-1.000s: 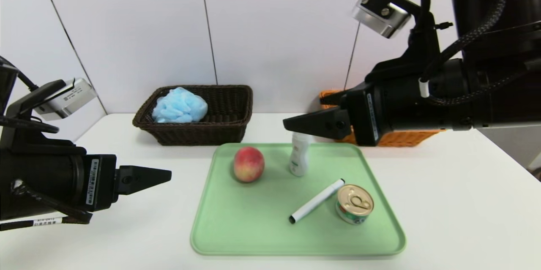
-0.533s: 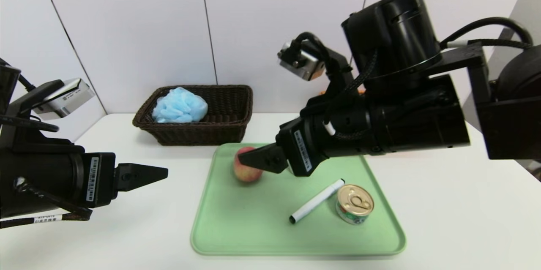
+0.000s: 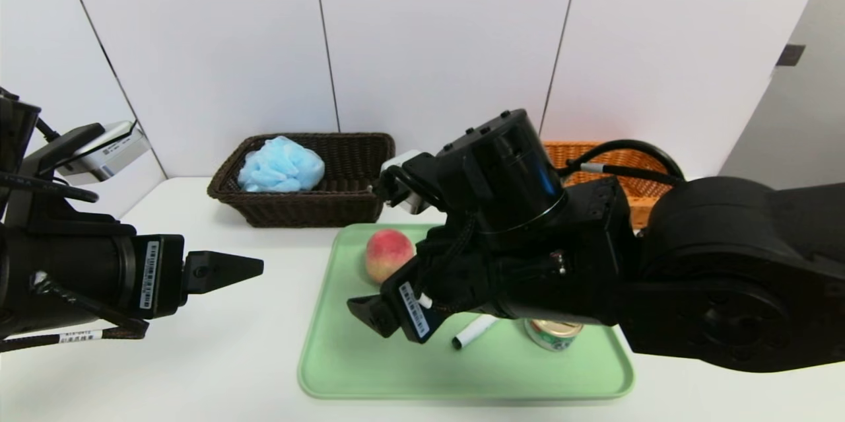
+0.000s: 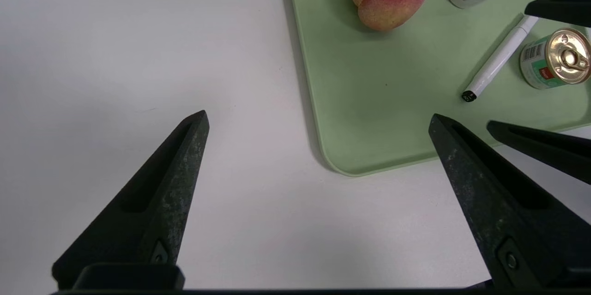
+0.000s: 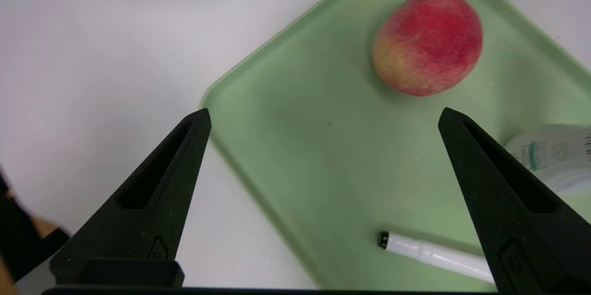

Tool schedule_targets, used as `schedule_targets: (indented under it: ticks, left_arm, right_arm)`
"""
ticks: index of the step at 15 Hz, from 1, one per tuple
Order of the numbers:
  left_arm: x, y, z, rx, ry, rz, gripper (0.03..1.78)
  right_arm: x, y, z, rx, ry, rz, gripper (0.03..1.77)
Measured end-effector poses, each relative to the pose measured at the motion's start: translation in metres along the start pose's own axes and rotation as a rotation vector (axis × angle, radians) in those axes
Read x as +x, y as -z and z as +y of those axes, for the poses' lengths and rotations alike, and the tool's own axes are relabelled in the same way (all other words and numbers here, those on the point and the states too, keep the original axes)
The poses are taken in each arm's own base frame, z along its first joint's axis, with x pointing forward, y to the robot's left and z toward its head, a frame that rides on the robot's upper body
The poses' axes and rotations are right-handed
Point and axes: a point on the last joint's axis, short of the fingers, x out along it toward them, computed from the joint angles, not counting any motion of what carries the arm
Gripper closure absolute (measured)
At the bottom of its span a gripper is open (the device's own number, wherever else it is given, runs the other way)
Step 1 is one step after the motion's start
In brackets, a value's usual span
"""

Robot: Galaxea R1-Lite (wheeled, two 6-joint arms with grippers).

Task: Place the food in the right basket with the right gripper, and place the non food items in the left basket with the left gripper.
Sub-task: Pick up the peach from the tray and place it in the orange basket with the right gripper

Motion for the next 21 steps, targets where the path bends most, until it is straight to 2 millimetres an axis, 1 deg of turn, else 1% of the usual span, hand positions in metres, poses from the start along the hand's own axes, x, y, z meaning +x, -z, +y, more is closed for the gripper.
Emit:
schedule_targets:
  ticks: [4,8,13,17,21]
  left_arm:
    - [0.0,0.0,0.0,-0.001,-0.001,-0.002,0.12]
    - [0.0,0.0,0.0,-0.001,0.0,0.0,0.12]
    - [0.001,-0.001,0.0,-0.001,-0.001,0.001,0.12]
    - [0.001,0.0,0.0,-0.001,-0.002,0.004,0.12]
    - [0.002,0.0,0.0,-0.001,-0.005,0.01,0.12]
  right_arm:
    - [0.025,0.016,0.012,0.059,0.112,0.026,0.1]
    - [0.038,0.025,0.015,0.13,0.173,0.052,0.1]
    - [0.052,0.033,0.017,0.22,0.283,0.054,0.1]
    - [0.065,0.034,0.02,0.25,0.33,-0.012,0.1]
    - [0.079,0.039,0.023,0.271,0.343,-0.035,0.1]
